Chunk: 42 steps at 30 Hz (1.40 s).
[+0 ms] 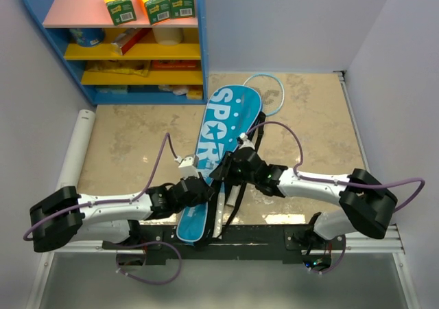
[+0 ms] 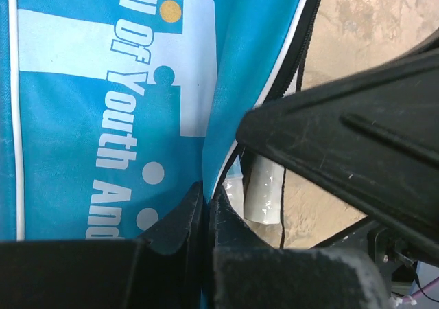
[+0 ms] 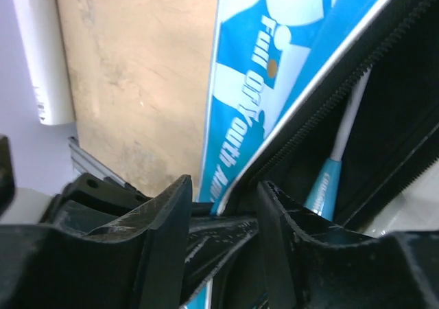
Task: Pack up the badminton gear
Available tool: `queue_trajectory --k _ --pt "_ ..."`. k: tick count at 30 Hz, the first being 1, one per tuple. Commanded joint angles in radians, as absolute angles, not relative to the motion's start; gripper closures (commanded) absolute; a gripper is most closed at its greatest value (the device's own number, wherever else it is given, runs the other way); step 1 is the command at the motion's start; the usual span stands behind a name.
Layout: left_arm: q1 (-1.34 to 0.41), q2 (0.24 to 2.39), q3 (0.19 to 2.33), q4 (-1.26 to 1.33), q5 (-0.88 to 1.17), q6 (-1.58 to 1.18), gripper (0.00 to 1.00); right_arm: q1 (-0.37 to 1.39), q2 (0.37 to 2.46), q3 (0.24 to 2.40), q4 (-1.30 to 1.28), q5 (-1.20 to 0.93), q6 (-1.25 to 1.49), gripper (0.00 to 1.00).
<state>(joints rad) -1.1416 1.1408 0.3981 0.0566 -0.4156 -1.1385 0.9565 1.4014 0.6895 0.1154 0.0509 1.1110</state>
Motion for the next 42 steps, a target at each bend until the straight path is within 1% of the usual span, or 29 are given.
queue_trajectory --k 1,5,9,12,15,22,24,27,28,32,35,37,42 --pt "-1.134 1.132 0.445 0.045 -0.390 -1.109 1.00 0.995 1.359 0.664 0.128 0.098 1.137 0.59" --pt "-1.131 1.123 0.445 0.029 -0.399 -1.106 1.00 1.014 1.278 0.611 0.057 0.159 1.157 0.59" --pt "-1.123 1.120 0.443 0.032 -0.397 -1.100 1.00 1.012 1.152 0.523 0.021 0.167 1.195 0.60" --pt "-1.118 1.121 0.449 0.035 -0.397 -1.091 1.00 1.014 1.140 0.480 0.023 0.164 1.210 0.62" --pt "-1.114 1.129 0.457 0.037 -0.396 -1.083 1.00 1.012 1.190 0.488 0.023 0.178 1.209 0.63" --pt "-1.108 1.126 0.466 0.026 -0.393 -1.074 1.00 1.012 1.377 0.609 0.017 0.204 1.181 0.67" --pt "-1.106 1.118 0.466 0.020 -0.394 -1.072 1.00 1.012 1.414 0.623 -0.044 0.215 1.184 0.69" --pt "-1.103 1.111 0.462 0.017 -0.397 -1.071 1.00 1.012 1.416 0.617 -0.145 0.268 1.226 0.71" --pt "-1.101 1.109 0.460 0.017 -0.397 -1.072 1.00 1.012 1.408 0.598 -0.175 0.278 1.239 0.73" --pt "-1.094 1.106 0.453 0.028 -0.394 -1.071 1.00 1.012 1.323 0.549 -0.340 0.391 1.319 0.74" --pt "-1.091 1.112 0.445 0.043 -0.387 -1.071 1.00 1.012 1.201 0.508 -0.431 0.439 1.353 0.73" --pt "-1.088 1.126 0.446 0.052 -0.376 -1.069 1.00 1.011 1.126 0.499 -0.420 0.451 1.332 0.71" --pt "-1.086 1.155 0.456 0.075 -0.356 -1.068 1.00 1.012 1.078 0.555 -0.351 0.414 1.194 0.67"
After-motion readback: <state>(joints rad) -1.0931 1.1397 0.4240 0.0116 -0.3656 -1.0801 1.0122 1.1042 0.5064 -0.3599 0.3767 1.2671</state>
